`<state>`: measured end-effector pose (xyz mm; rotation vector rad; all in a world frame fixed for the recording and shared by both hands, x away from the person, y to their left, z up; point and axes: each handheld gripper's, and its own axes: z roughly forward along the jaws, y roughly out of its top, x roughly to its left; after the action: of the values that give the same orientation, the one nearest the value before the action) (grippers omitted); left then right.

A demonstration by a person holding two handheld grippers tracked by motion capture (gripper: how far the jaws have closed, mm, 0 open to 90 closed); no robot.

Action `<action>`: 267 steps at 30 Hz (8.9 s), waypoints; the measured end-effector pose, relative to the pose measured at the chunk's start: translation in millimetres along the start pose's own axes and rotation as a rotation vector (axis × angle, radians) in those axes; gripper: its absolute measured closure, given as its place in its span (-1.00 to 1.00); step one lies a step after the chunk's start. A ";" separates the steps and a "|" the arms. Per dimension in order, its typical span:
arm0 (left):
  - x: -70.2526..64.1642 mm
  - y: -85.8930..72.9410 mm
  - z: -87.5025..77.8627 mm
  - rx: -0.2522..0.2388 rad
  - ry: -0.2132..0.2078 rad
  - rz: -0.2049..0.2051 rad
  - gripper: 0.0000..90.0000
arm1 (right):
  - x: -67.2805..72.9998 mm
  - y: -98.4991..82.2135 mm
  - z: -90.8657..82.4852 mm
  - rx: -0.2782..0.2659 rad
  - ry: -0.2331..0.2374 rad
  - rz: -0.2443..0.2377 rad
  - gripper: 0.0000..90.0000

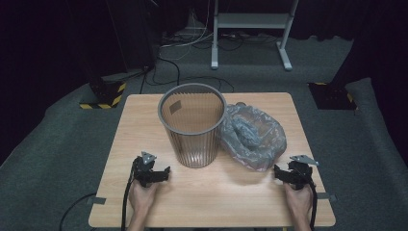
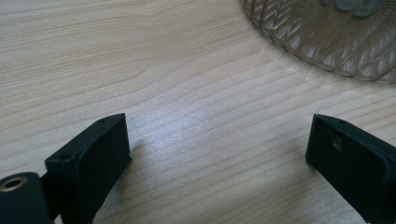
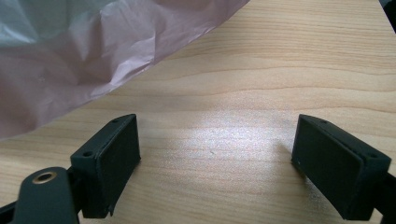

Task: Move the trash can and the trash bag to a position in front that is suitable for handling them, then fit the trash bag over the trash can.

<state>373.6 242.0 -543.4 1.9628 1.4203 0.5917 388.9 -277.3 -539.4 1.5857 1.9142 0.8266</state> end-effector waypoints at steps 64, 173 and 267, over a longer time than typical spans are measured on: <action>-0.3 -1.2 -1.5 -0.021 0.005 -0.018 -0.68 | 29.1 109.3 -36.7 -0.103 0.255 -0.140 -0.52; -0.2 -1.1 -1.6 -0.022 0.009 -0.019 -0.66 | 45.6 261.9 -133.3 -0.167 0.481 -0.262 0.90; 0.2 -1.1 -1.9 -0.020 0.011 -0.015 -0.66 | 216.3 291.2 -91.2 -0.019 0.597 -0.525 -0.04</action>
<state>371.7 242.9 -542.8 1.9347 1.4288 0.6081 478.3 -38.5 -265.8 0.7843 2.5553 1.1470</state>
